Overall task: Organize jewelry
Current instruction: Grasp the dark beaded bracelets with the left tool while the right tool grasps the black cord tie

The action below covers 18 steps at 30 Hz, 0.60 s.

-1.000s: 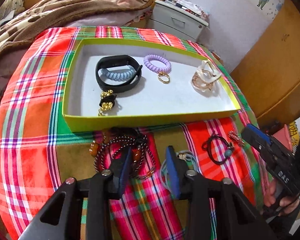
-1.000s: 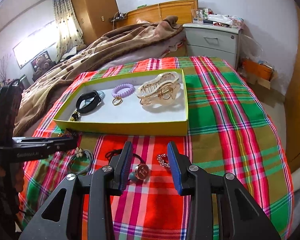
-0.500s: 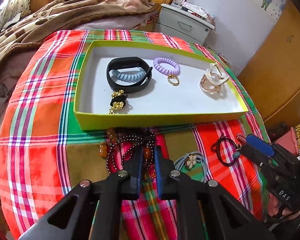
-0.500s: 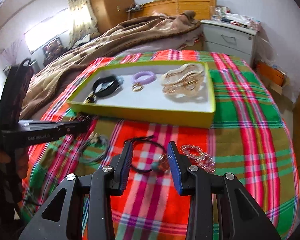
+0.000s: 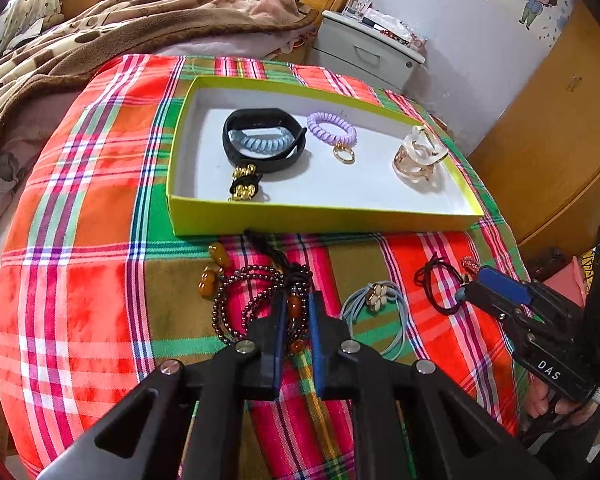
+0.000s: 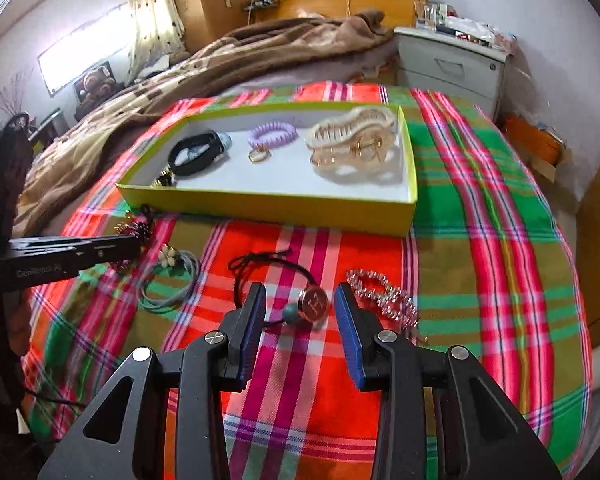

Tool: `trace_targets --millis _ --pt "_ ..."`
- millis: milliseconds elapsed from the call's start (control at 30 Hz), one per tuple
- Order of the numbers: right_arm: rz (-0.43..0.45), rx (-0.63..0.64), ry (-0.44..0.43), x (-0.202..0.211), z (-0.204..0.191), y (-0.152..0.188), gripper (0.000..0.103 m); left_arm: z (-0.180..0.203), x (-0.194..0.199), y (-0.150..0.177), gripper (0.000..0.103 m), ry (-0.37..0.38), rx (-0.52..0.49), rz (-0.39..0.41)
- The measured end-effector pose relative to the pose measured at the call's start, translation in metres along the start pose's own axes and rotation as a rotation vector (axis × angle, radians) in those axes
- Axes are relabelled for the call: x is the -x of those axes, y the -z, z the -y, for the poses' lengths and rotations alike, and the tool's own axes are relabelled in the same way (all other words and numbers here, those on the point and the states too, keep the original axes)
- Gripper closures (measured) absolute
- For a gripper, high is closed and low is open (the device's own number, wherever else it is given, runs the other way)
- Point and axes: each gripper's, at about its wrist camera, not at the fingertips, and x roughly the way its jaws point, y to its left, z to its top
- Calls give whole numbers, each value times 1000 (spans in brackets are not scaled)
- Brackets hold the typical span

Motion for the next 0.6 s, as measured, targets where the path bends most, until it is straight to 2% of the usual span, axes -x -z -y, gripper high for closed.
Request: trace_targets --millis 133,267,333,600 --pt "-14 -47 -5 -8 2 0 66 0 -2 1 92 3 2 -5" --pt "-13 -34 25 -8 -2 1 67 -2 -2 0 92 2 4 -3" --pt "-14 -27 40 -9 -3 2 81 -3 -1 1 92 -4 0 0" --pt "21 -36 62 -1 -3 2 85 -4 8 3 92 -7 -9 12"
